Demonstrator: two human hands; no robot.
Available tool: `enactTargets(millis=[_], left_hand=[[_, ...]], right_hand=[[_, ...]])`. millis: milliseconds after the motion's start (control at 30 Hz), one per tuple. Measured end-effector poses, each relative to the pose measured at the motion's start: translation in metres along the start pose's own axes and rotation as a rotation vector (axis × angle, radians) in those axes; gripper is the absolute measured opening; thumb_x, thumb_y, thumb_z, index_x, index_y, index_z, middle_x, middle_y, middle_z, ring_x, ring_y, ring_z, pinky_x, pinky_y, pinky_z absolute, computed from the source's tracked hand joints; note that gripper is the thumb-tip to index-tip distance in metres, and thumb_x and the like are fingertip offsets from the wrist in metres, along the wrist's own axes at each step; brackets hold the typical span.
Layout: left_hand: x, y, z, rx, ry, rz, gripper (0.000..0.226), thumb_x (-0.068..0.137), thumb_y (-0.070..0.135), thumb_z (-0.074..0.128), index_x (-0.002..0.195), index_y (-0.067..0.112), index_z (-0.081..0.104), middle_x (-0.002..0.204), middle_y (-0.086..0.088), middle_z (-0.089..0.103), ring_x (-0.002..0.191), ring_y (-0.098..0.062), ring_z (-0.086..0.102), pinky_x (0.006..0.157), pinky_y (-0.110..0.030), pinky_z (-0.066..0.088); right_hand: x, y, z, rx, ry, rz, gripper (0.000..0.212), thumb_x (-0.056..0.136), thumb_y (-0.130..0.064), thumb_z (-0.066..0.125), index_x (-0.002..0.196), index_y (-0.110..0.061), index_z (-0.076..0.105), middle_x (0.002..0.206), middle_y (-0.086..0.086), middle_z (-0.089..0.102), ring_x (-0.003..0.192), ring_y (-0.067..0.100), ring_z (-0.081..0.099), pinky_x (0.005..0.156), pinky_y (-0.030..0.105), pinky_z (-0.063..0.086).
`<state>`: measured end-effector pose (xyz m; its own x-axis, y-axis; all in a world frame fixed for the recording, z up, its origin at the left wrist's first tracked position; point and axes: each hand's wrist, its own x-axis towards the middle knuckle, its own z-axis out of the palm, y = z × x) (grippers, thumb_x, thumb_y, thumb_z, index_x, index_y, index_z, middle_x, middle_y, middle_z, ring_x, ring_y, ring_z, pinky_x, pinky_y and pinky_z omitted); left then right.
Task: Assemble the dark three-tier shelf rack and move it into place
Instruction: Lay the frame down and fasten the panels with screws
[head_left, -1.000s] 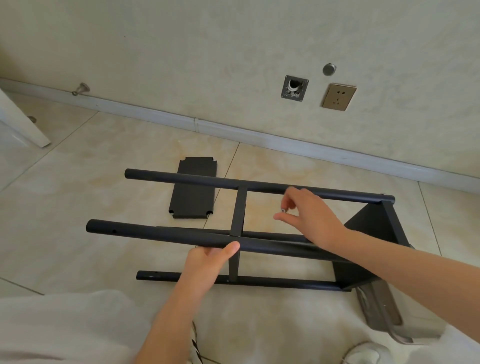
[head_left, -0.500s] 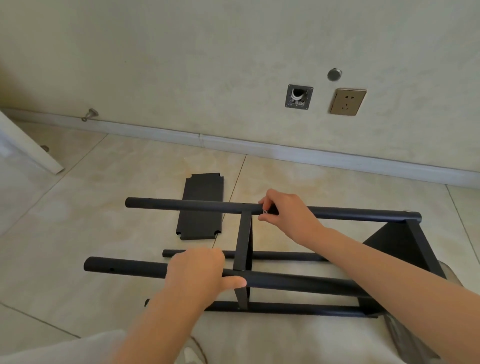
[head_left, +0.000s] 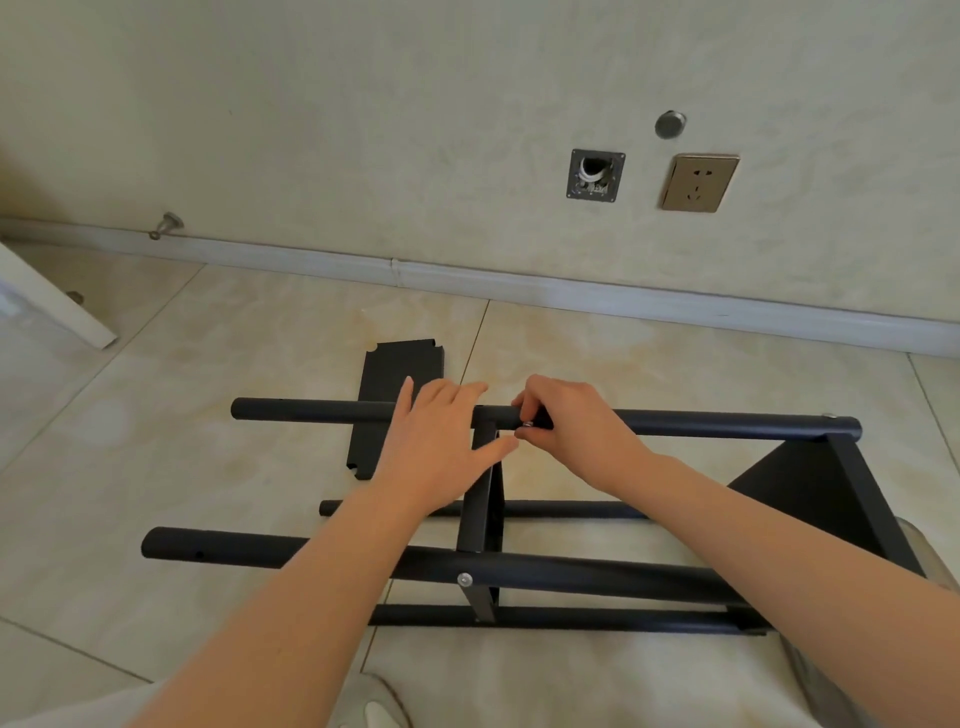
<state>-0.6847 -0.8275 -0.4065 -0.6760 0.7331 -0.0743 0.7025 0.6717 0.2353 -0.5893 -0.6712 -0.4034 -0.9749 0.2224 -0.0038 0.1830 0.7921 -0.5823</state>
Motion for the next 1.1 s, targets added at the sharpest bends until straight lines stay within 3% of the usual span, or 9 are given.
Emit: enactTargets(millis=[100, 200, 500, 667, 767, 833, 967, 1033, 1100], left_hand=[[0.007, -0.004, 0.006, -0.045, -0.007, -0.011, 0.051, 0.091, 0.063, 0.052, 0.132, 0.031, 0.053, 0.123, 0.011, 0.059, 0.133, -0.018, 0.047, 0.124, -0.053, 0.001], [0.013, 0.002, 0.011, -0.046, -0.003, -0.070, 0.035, 0.089, 0.057, 0.054, 0.112, 0.030, 0.054, 0.101, 0.015, 0.053, 0.118, -0.020, 0.053, 0.121, -0.059, 0.005], [0.021, 0.007, 0.022, -0.004, -0.095, -0.159, 0.037, 0.096, 0.053, 0.046, 0.118, 0.024, 0.050, 0.113, 0.005, 0.048, 0.129, -0.030, 0.038, 0.117, -0.066, 0.004], [0.021, 0.006, 0.022, 0.004, -0.121, -0.168, 0.034, 0.098, 0.050, 0.046, 0.119, 0.023, 0.048, 0.109, 0.005, 0.038, 0.130, -0.031, 0.035, 0.116, -0.068, 0.003], [0.019, 0.008, 0.019, 0.057, -0.146, -0.169, 0.035, 0.100, 0.048, 0.044, 0.123, 0.021, 0.047, 0.122, -0.001, 0.044, 0.132, -0.033, 0.034, 0.115, -0.071, 0.003], [0.017, 0.011, 0.015, 0.103, -0.162, -0.181, 0.040, 0.100, 0.049, 0.044, 0.128, 0.020, 0.046, 0.137, -0.005, 0.037, 0.135, -0.035, 0.029, 0.114, -0.072, 0.002], [0.000, 0.020, 0.016, 0.096, 0.037, -0.279, 0.067, 0.093, 0.050, 0.058, 0.146, 0.018, 0.031, 0.155, -0.006, 0.014, 0.144, -0.033, 0.019, 0.117, -0.067, 0.006], [-0.016, 0.028, 0.019, 0.006, 0.217, -0.397, 0.083, 0.086, 0.048, 0.069, 0.148, 0.013, 0.025, 0.155, -0.008, 0.016, 0.144, -0.032, 0.022, 0.120, -0.057, 0.016], [-0.028, 0.035, 0.022, -0.107, 0.317, -0.531, 0.082, 0.082, 0.048, 0.076, 0.139, 0.012, 0.029, 0.144, -0.011, 0.028, 0.129, -0.031, 0.037, 0.108, -0.046, 0.036]], right_hand=[[0.000, -0.003, 0.002, -0.027, -0.003, 0.005, 0.020, 0.093, -0.016, 0.066, 0.089, -0.019, 0.047, 0.109, 0.005, 0.069, 0.092, 0.023, 0.064, 0.083, 0.038, 0.054], [-0.001, -0.005, 0.002, -0.027, -0.011, 0.026, 0.018, 0.094, -0.018, 0.065, 0.091, -0.019, 0.047, 0.110, 0.006, 0.070, 0.094, 0.024, 0.066, 0.085, 0.040, 0.054], [-0.004, -0.009, 0.006, -0.032, 0.022, 0.057, 0.019, 0.094, -0.023, 0.065, 0.090, -0.023, 0.046, 0.109, -0.002, 0.069, 0.092, 0.019, 0.064, 0.081, 0.037, 0.054], [-0.005, -0.012, 0.007, -0.031, 0.025, 0.046, 0.020, 0.095, -0.023, 0.065, 0.090, -0.024, 0.045, 0.110, -0.001, 0.070, 0.093, 0.019, 0.064, 0.082, 0.037, 0.055], [-0.006, -0.013, 0.007, -0.028, 0.019, 0.049, 0.021, 0.095, -0.024, 0.065, 0.090, -0.023, 0.045, 0.109, -0.001, 0.070, 0.092, 0.019, 0.064, 0.082, 0.038, 0.055], [-0.006, -0.014, 0.008, -0.038, 0.016, 0.047, 0.020, 0.095, -0.024, 0.064, 0.090, -0.023, 0.045, 0.108, -0.001, 0.070, 0.091, 0.019, 0.064, 0.081, 0.037, 0.055], [-0.006, -0.016, 0.008, -0.060, 0.009, 0.026, 0.019, 0.096, -0.023, 0.063, 0.091, -0.023, 0.045, 0.109, -0.001, 0.069, 0.092, 0.019, 0.064, 0.082, 0.037, 0.054], [-0.006, -0.017, 0.009, -0.071, 0.000, 0.022, 0.019, 0.096, -0.023, 0.063, 0.092, -0.024, 0.044, 0.110, -0.001, 0.069, 0.093, 0.019, 0.064, 0.083, 0.036, 0.054], [-0.007, -0.017, 0.010, -0.082, -0.006, 0.018, 0.018, 0.096, -0.024, 0.063, 0.092, -0.024, 0.045, 0.111, -0.002, 0.068, 0.094, 0.018, 0.063, 0.084, 0.036, 0.054]])
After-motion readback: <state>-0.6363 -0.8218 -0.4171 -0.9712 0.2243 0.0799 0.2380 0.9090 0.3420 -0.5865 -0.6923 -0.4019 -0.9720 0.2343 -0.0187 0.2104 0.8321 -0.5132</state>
